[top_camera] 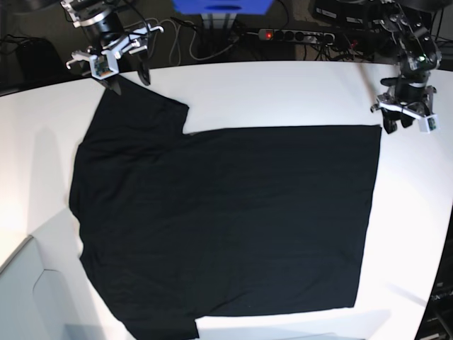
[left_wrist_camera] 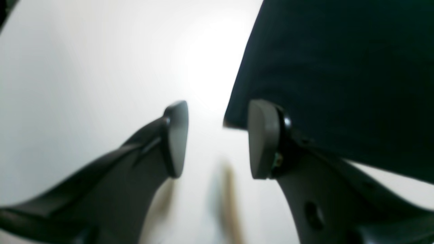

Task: Fold the T-shirt properly
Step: 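Move both grippers down toward the shirt's shoulder corners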

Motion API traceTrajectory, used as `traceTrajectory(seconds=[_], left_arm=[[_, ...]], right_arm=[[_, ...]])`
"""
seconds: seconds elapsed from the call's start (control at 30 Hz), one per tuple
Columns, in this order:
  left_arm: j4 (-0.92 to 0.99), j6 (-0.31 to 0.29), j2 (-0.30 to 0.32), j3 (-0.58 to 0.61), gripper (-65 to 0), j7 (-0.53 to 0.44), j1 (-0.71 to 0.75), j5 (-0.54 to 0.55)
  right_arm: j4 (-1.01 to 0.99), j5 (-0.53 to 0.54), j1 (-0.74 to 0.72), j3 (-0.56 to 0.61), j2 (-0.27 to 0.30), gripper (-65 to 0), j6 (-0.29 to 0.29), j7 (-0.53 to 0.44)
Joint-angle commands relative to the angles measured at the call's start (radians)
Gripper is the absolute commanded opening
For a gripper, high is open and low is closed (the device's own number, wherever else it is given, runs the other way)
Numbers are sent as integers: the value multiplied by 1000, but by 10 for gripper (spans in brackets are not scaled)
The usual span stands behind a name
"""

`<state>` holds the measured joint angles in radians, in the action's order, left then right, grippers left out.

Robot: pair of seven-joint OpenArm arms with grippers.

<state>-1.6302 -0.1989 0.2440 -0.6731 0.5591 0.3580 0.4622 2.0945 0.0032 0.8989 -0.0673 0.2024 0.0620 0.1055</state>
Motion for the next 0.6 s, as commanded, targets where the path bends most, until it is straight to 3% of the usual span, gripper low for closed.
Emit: traceTrajectory(seconds=[0.0,0.23,0.43,0.57], left_arm=[[9,0,15,-9,-373,-17,-21,8],[146,-4,16,-1,-373,-23,-103,8],[172,-78,15,-1,-373,-20,-138,8],[201,-84,13,-1,-373,-21,-155,8]], right_arm=[[16,2,10,-2,9,-295,8,-26],[16,2,16,-2,10,-295,8,-26],[14,2,12,-2,10,-295,8,-22],[14,2,-4,-1,9,-295,8,52]])
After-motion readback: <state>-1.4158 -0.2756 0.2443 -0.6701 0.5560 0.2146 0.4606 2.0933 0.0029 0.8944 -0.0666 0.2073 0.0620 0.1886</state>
